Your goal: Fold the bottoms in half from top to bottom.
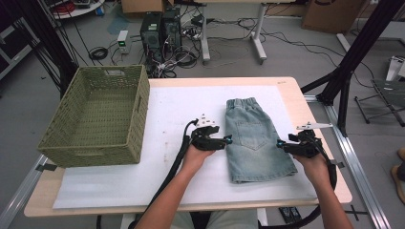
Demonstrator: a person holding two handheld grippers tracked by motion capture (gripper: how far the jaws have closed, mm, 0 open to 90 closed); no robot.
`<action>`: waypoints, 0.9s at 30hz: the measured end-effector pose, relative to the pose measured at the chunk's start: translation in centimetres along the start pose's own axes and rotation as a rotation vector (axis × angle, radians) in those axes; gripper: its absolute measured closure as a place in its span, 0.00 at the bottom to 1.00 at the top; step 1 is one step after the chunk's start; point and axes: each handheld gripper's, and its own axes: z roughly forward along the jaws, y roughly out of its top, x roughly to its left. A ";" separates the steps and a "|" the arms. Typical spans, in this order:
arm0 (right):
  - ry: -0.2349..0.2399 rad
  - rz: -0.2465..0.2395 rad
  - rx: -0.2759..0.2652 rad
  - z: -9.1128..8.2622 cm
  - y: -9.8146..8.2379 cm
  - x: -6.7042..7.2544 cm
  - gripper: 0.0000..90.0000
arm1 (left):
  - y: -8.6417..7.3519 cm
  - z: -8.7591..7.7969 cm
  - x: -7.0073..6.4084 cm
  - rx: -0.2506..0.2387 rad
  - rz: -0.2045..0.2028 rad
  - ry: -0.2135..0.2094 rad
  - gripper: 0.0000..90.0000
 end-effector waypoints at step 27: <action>0.047 0.018 0.114 1.3 -0.4 0.1 0.95 | -0.5 1.4 -0.3 0.140 -0.077 -0.056 0.96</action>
